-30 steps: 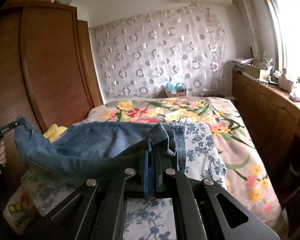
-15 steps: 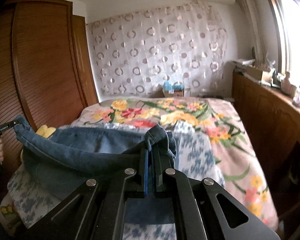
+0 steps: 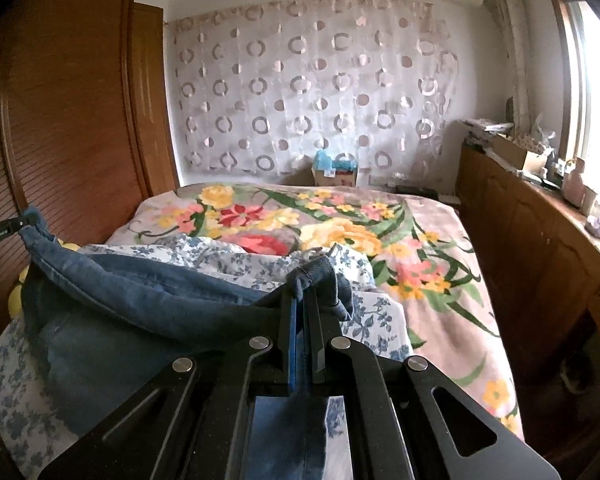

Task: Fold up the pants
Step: 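Lay the legs over the waistband and open both grippers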

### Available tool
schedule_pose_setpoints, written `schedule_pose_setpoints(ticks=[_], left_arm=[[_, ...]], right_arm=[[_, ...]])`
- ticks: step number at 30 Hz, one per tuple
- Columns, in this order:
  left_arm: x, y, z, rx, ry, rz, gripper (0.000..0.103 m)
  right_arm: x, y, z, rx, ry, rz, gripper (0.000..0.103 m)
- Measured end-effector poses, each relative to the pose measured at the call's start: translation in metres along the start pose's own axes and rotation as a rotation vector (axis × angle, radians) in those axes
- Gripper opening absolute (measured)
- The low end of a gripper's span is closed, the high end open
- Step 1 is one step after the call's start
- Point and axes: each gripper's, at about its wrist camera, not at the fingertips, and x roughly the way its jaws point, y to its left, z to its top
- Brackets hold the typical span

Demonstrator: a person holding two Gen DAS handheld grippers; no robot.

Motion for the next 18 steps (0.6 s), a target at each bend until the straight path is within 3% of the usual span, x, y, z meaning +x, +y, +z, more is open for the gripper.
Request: schedule_pose_setpoints(ticks=[6, 13, 18], left_arm=[[0.032, -0.006, 0.019, 0.047, 0.023, 0.021, 0.011], [0.068, 0.001, 0.013, 0.047, 0.120, 0.026, 0.013], [0.058, 0.001, 0.001, 0.065, 0.142, 0.031, 0.031]], right_arm=[[0.032, -0.002, 0.028, -0.003, 0.011, -0.025, 0.002], [0.089, 0.007, 0.037, -0.006, 0.128, -0.053, 0.002], [0.099, 0.016, 0.045, -0.020, 0.161, -0.061, 0.002]])
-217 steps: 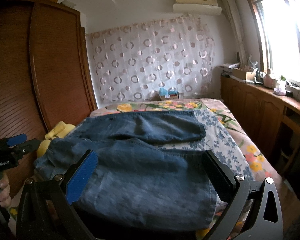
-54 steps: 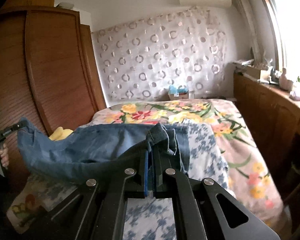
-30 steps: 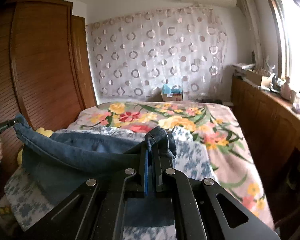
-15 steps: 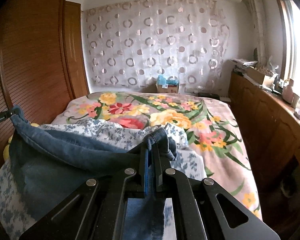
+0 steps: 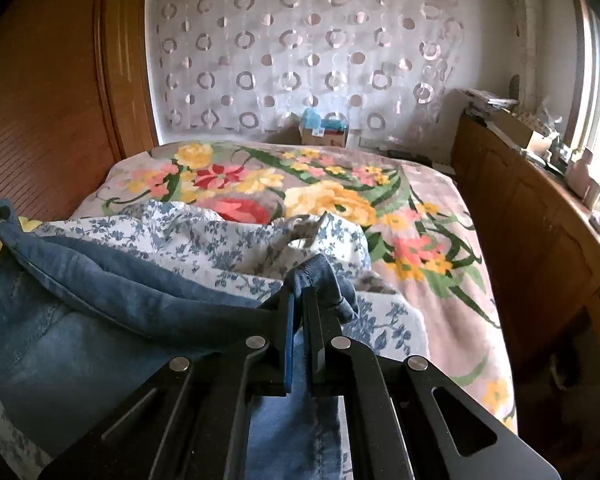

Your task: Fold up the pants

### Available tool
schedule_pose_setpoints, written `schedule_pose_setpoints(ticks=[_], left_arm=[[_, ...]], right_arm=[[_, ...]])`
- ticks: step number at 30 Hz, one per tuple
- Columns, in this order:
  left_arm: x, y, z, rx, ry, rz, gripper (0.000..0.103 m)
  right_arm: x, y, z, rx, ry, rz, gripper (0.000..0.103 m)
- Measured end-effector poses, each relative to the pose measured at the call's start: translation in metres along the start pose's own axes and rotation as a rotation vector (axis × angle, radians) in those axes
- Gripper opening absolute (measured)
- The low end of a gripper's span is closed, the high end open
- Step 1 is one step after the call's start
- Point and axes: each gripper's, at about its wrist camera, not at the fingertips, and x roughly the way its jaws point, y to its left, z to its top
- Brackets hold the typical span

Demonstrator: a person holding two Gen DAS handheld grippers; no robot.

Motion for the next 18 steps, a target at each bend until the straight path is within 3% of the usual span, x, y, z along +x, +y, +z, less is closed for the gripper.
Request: schedule_pose_setpoints(ticks=[2, 4, 5, 7, 8, 10, 18], left_arm=[[-0.009, 0.003, 0.000, -0.009, -0.005, -0.009, 0.043], [-0.022, 0.008, 0.000, -0.021, -0.021, -0.029, 0.048], [-0.026, 0.009, 0.000, -0.023, -0.020, -0.036, 0.057], [-0.037, 0.010, -0.003, -0.026, -0.017, -0.069, 0.077], [-0.040, 0.009, -0.004, -0.026, -0.021, -0.079, 0.080], [-0.047, 0.009, -0.010, -0.020, -0.015, -0.089, 0.080], [-0.065, 0.004, -0.049, -0.022, -0.004, -0.087, 0.080]], right_arm=[[0.002, -0.002, 0.007, 0.009, 0.006, -0.007, 0.003], [-0.002, -0.003, 0.008, 0.010, 0.004, -0.007, 0.008], [-0.005, -0.002, 0.009, 0.007, 0.003, -0.013, 0.010], [-0.006, -0.005, 0.003, -0.002, 0.006, -0.027, 0.029], [-0.007, -0.005, 0.001, -0.004, 0.007, -0.032, 0.035], [-0.013, -0.005, -0.003, 0.000, 0.004, -0.029, 0.043], [-0.052, -0.006, -0.039, 0.028, 0.032, 0.030, 0.044]])
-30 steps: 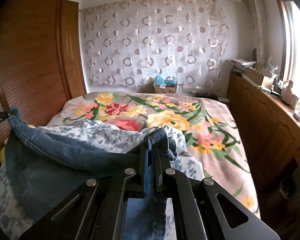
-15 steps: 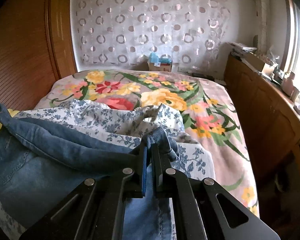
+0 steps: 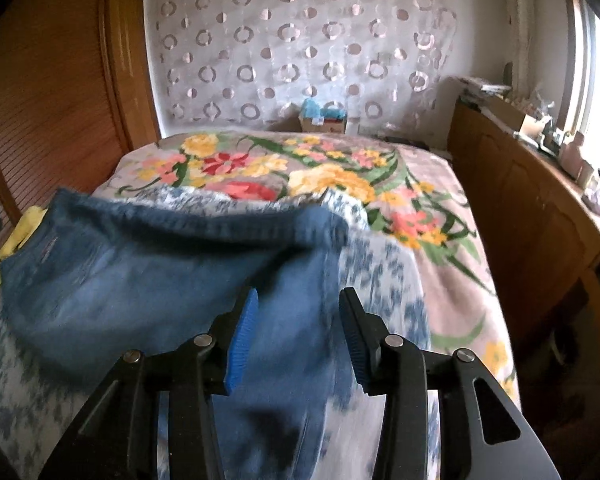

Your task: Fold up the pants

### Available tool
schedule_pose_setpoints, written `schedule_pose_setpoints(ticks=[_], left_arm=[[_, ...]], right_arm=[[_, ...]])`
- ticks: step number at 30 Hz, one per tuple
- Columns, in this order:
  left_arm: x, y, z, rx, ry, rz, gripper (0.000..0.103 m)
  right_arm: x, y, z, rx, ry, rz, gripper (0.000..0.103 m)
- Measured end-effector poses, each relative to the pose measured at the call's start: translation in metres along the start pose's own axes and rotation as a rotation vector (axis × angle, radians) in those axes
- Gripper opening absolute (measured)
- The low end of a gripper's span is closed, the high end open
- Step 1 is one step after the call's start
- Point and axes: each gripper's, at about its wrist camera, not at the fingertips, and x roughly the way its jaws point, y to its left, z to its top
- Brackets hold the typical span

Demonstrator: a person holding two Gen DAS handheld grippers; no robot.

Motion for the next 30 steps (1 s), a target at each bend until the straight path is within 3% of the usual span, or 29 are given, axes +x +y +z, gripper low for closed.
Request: schedule_pose_setpoints(ticks=[10, 21, 29, 30], left_arm=[[0.000, 0.019, -0.042, -0.020, 0.064, 0.042, 0.080], [0.017, 0.045, -0.069, -0.068, 0.140, 0.090, 0.080], [0.037, 0.042, -0.065, -0.073, 0.183, 0.078, 0.065], [0.040, 0.042, -0.064, -0.072, 0.186, 0.073, 0.063]], right_arm=[[-0.023, -0.014, -0.050, 0.047, 0.113, 0.009, 0.044], [-0.005, -0.023, -0.062, 0.077, 0.163, 0.036, 0.044], [0.003, -0.011, -0.063, 0.056, 0.169, 0.038, 0.043], [0.005, -0.008, -0.062, 0.053, 0.168, 0.034, 0.038]])
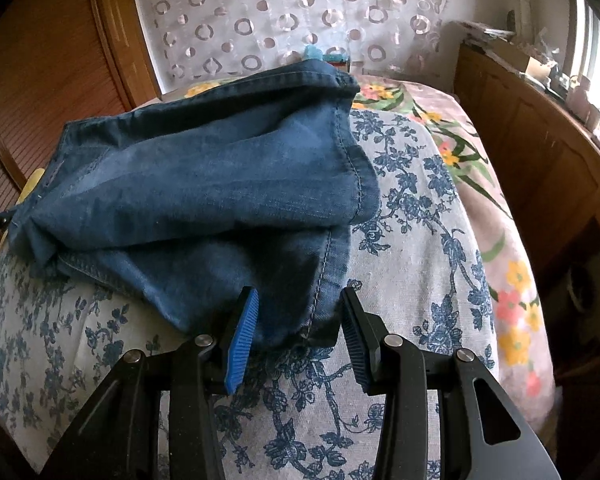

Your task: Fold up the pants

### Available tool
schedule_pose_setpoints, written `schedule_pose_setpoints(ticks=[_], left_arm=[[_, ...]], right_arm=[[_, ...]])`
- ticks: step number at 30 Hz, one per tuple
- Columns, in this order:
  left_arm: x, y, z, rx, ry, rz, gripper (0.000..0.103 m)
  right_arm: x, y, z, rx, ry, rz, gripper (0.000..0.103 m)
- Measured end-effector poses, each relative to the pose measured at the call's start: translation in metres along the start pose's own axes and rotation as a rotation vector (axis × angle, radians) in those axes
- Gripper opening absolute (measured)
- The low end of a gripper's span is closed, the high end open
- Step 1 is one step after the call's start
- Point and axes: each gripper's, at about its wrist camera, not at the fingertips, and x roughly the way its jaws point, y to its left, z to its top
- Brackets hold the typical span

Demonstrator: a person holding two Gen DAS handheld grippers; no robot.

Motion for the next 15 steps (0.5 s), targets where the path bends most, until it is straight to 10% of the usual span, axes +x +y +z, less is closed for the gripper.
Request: schedule_pose_setpoints(ticks=[8, 15], left_arm=[[-0.009, -0.025, 0.002, 0.095, -0.026, 0.061, 0.012], [-0.061, -0.019, 0.013, 0.050, -0.152, 0.068, 0.010]], right_arm=[[-0.002, 0.004, -0.002, -0.029, -0.016, 0.003, 0.015], [-0.037, -0.003, -0.001, -0.011, -0.153, -0.034, 0.014]])
